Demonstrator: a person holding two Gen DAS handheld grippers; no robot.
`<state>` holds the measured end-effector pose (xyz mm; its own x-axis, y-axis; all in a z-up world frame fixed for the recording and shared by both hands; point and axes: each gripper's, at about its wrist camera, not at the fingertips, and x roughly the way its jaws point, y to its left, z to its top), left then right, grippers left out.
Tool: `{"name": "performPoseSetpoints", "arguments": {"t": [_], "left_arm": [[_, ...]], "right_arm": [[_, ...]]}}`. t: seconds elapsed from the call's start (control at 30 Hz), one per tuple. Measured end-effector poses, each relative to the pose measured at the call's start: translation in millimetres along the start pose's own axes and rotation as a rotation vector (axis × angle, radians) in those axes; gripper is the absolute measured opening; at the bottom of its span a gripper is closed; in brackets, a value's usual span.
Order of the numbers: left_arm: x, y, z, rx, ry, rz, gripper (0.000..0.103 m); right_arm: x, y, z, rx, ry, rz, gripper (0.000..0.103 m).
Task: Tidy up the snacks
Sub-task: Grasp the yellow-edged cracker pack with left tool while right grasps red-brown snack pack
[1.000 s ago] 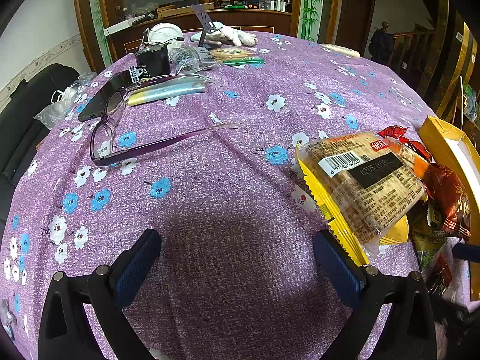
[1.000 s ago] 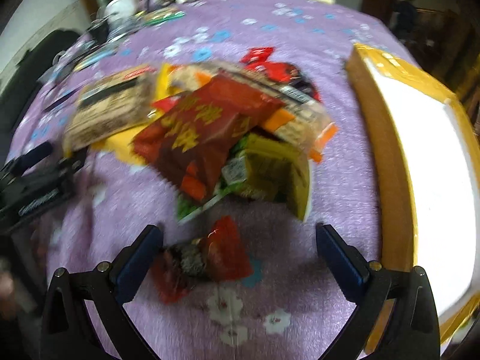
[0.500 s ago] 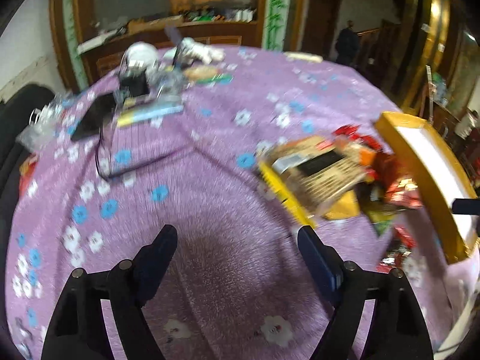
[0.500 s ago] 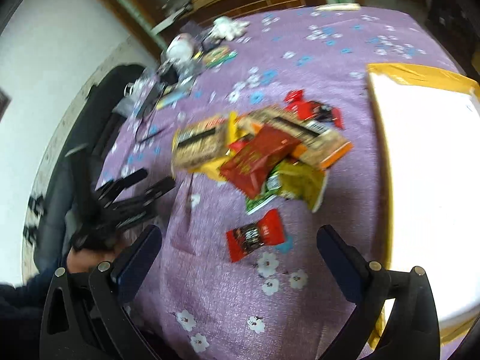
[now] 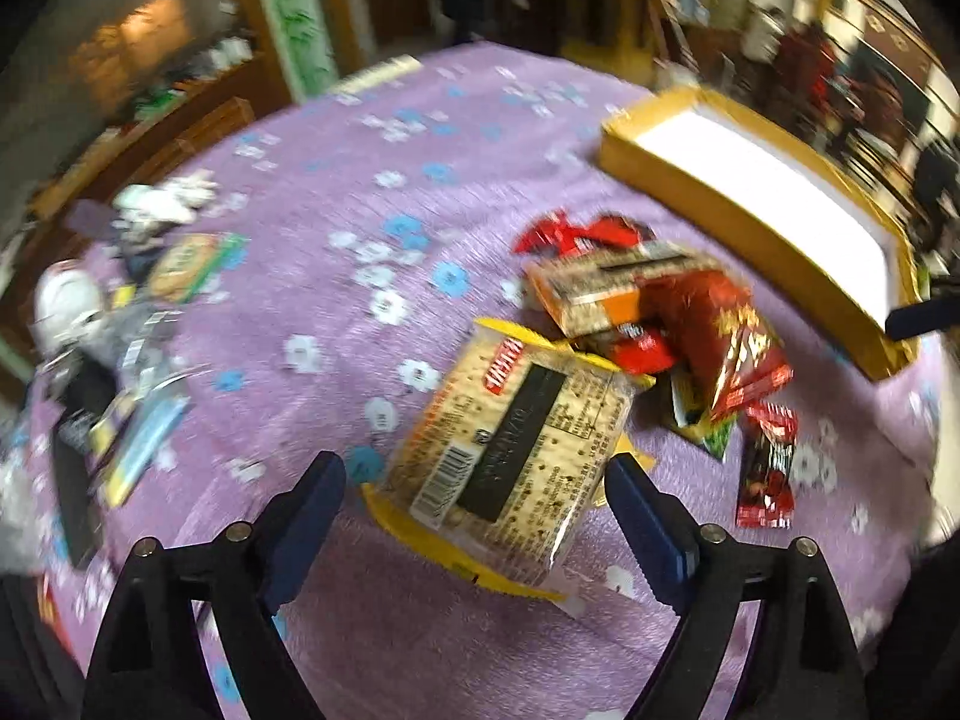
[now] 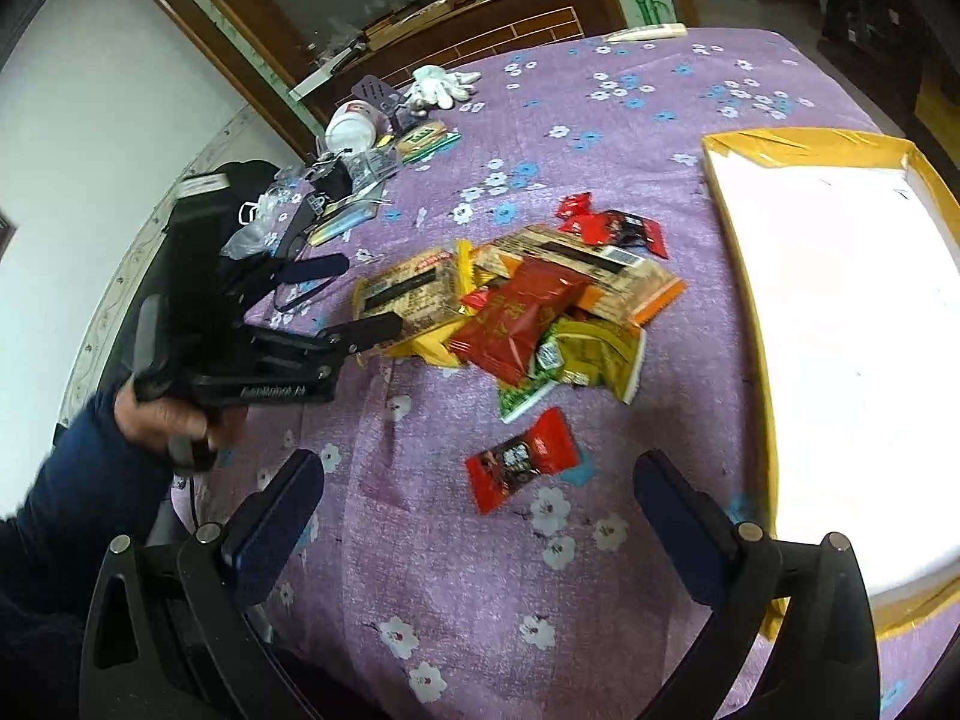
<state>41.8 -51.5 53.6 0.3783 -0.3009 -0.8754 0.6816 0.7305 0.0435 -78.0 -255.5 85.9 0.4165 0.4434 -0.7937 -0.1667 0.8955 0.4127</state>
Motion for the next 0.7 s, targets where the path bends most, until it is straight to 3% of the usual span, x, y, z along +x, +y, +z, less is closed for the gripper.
{"name": "performPoseSetpoints", "arguments": {"t": [0.13,0.2,0.27,0.3,0.37,0.5,0.57,0.63,0.7], "left_arm": [[22,7,10,0.019,0.055,-0.076,0.093],[28,8,14,0.004,0.043,-0.085,0.093],[31,15,16,-0.059,0.032,-0.098,0.091],[31,18,16,-0.093,0.022,-0.090,0.083],[28,26,9,-0.212,-0.005,-0.072,0.082],[14,16,-13,-0.314,-0.063,-0.010,0.081],[4,8,-25,-0.346,-0.089,0.006,0.081],[-12,-3,-39,-0.371,-0.118,0.021,0.081],[-24,-10,-49,-0.395,-0.138,0.031,0.081]], "right_arm": [[-5,-3,-3,0.004,-0.008,-0.011,0.103],[-6,-5,-4,0.005,-0.010,-0.013,0.103],[-6,-5,-3,0.004,-0.008,-0.006,0.103],[-5,-5,-2,0.004,-0.006,-0.005,0.103],[-4,-4,1,0.004,-0.006,-0.001,0.103],[1,-3,17,0.014,0.005,-0.028,0.101],[9,-4,30,0.035,0.017,-0.031,0.096],[20,-5,41,0.060,0.036,-0.046,0.078],[38,-6,55,0.084,0.064,-0.071,0.069]]}}
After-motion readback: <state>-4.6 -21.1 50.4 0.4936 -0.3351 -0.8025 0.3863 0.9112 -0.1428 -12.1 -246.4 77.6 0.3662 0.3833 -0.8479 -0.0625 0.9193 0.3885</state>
